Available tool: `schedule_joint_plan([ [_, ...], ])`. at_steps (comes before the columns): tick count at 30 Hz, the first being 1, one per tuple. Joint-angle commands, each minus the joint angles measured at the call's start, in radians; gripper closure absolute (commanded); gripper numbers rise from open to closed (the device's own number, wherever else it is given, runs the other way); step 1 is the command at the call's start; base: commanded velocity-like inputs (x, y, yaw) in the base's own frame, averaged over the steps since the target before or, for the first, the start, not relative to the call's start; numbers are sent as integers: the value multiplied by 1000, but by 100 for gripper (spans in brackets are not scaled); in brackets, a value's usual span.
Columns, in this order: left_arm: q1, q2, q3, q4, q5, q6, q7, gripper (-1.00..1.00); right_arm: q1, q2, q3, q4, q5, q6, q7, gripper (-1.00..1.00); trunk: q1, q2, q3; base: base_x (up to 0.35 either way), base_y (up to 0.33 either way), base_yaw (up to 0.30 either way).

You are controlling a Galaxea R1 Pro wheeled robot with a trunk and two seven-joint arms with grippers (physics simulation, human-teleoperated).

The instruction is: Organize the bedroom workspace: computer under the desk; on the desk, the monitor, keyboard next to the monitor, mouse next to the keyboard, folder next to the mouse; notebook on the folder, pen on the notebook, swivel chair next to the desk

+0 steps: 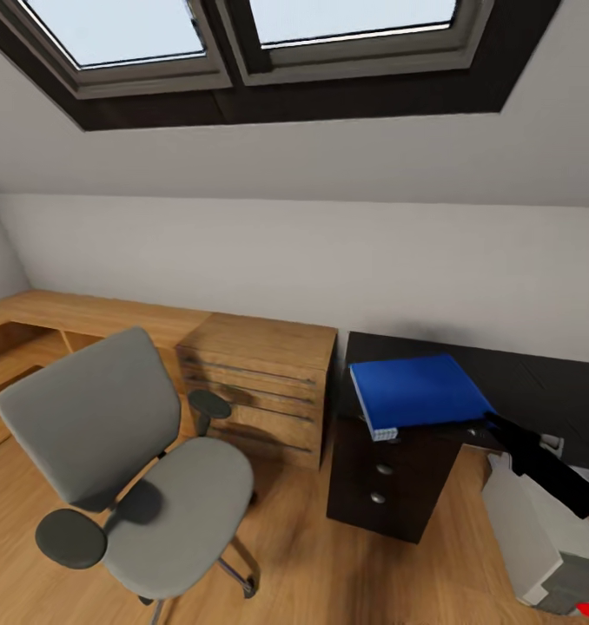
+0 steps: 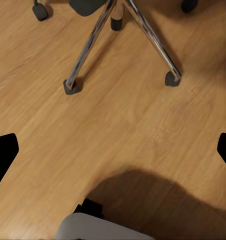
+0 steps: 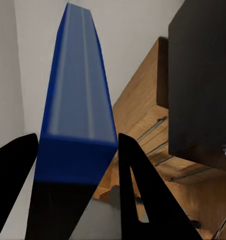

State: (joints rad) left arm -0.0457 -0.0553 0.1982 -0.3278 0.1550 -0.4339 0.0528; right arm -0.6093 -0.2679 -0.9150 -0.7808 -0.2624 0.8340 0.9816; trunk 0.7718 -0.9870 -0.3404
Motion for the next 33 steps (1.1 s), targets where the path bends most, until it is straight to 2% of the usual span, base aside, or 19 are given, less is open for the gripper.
schedule_joint_plan([
  [1, 0, 0, -4, 0, 7, -3, 2, -100, -1, 0, -6, 0, -1, 2, -2, 100, -4, 6, 2, 0, 0, -179],
  [3, 0, 0, -5, 1, 7, -3, 2, -100, -1, 1, -18, 0, -1, -17, -14, 100, -12, 20, 9, 0, 0, -213],
  [8, 0, 0, -10, 15, 8, -1, 2, -100, -1, 5, -29, 0, 0, -44, -21, 100, -12, 20, 9, 0, 0, -253],
  [18, 0, 0, -13, 23, 8, -3, 4, -100, -1, 4, -34, 0, 0, -48, -22, 100, -50, 90, 41, 0, 0, -270],
  [20, 0, 0, -13, 23, 8, -3, 4, -100, -1, 4, -43, 0, 0, -49, -22, 100, -58, 104, 47, 0, 0, -269],
  [25, 0, 0, -13, 23, 8, -2, 3, -100, -1, 4, -94, 0, 0, -47, -26, 100, -77, 139, 63, 0, 0, -268],
  [33, 0, 0, -13, 23, 8, -3, 3, -100, -1, 5, -119, 0, 0, -48, -42, 100, -107, 195, 89, 0, 0, -244],
])
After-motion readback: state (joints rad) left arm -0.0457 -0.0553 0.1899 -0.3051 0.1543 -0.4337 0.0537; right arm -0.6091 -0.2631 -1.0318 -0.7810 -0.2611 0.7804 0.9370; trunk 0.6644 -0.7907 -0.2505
